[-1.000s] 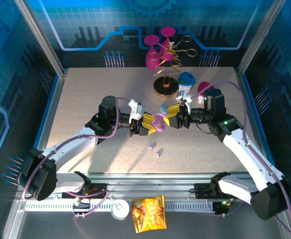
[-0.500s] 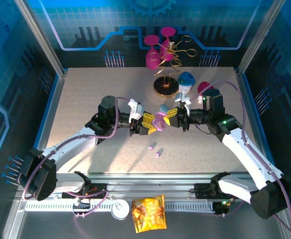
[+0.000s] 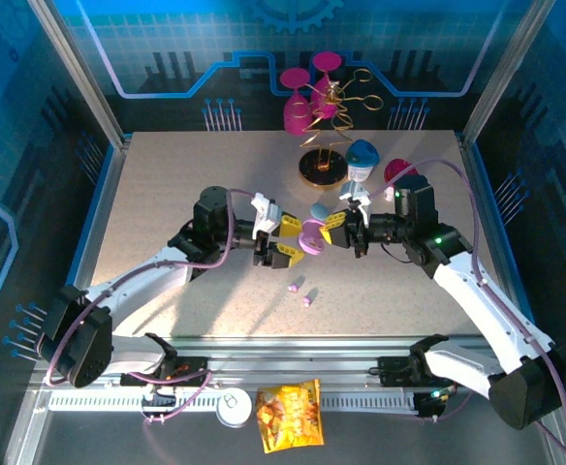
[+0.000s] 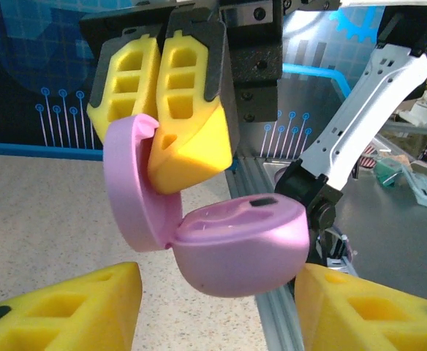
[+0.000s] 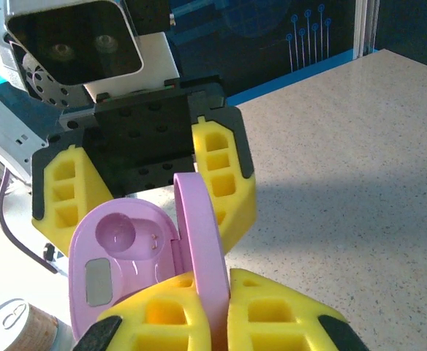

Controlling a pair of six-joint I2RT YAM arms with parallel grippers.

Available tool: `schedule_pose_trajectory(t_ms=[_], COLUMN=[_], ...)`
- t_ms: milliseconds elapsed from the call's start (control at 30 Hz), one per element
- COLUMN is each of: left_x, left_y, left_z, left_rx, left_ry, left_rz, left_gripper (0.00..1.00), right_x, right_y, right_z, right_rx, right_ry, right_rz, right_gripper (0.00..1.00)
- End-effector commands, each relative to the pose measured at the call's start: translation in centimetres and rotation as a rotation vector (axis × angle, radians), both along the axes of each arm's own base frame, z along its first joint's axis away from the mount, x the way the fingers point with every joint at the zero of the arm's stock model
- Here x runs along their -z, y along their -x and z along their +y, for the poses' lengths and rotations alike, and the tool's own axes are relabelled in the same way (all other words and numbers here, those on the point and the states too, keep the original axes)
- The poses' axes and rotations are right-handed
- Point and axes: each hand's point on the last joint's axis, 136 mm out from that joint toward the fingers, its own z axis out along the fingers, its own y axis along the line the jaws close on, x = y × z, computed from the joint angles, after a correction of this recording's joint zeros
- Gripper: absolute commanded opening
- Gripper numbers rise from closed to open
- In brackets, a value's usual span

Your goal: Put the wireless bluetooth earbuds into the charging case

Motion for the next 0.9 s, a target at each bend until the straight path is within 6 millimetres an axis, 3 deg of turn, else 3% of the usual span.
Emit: schedule_pose_trajectory(t_ms=[0,667,867], left_x=[0.2,-0.2,-0.4], left_y=[0.0,0.3,0.1], left_z=[-0.1,0.0,0.0], left_rx=[0.014,0.022,0.011], left_ry=[-0.002,-0.015,-0.014], left_rz=[-0.016,-0.023,-0.019], left_gripper=[0.63,0.83,0.89], right_x=[-0.7,-1.2,-0.4], right_y=[0.7,0.4,0.5], right_z=[0.2,0.4,1.0], right_rx=[-0.016,-0.003,-0.001], right_ry=[0.001,0.013,0.085], right_rz=[-0.026,-0.036,-0.062], right_gripper=[0.00,0.00,0.00])
